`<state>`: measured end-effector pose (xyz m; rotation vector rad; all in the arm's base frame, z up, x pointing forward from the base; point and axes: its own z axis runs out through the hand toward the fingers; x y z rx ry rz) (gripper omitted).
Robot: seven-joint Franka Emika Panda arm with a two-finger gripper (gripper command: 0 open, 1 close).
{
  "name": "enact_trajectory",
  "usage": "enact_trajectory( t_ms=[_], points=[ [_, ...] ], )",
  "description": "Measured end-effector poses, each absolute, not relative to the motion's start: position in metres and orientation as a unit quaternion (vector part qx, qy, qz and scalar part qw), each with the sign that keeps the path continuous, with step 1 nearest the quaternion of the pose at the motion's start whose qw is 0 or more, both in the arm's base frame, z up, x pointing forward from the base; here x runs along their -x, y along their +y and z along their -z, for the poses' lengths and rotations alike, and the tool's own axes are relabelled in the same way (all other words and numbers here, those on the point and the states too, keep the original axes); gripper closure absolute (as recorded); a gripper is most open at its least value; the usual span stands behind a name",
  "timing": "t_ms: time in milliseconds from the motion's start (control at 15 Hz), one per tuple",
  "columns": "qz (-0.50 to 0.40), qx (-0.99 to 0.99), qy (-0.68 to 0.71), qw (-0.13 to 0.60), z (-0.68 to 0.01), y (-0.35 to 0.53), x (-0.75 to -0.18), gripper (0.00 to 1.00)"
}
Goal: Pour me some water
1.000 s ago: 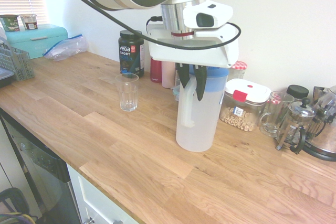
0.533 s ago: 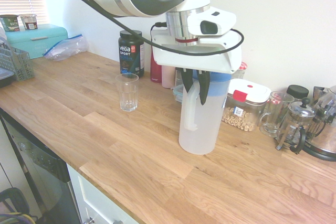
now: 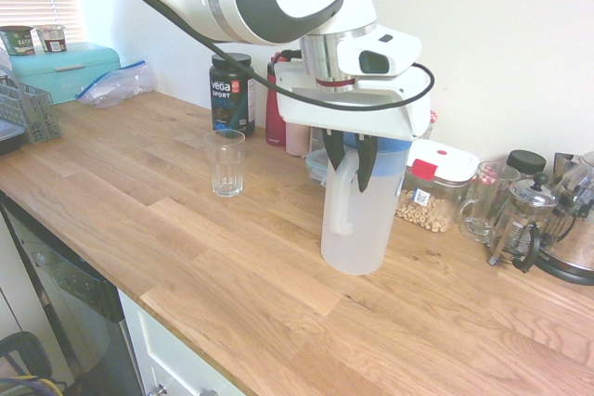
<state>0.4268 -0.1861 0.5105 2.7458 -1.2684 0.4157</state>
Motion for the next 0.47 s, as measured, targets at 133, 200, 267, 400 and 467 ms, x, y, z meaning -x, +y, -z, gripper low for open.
enact_trajectory(
  t_ms=[133,200,267,400,467],
  points=[
    [-0.139,-0.897,-0.418,0.044,-0.515,-0.189,-0.427,0.00],
    [-0.141,-0.895,-0.420,0.042,-0.520,-0.189,-0.427,0.00],
    [-0.141,-0.894,-0.424,0.037,-0.529,-0.189,-0.425,0.00],
    [-0.127,-0.895,-0.427,0.020,-0.558,-0.181,-0.410,0.00],
    [-0.109,-0.898,-0.427,0.011,-0.571,-0.172,-0.399,0.00]
  ],
)
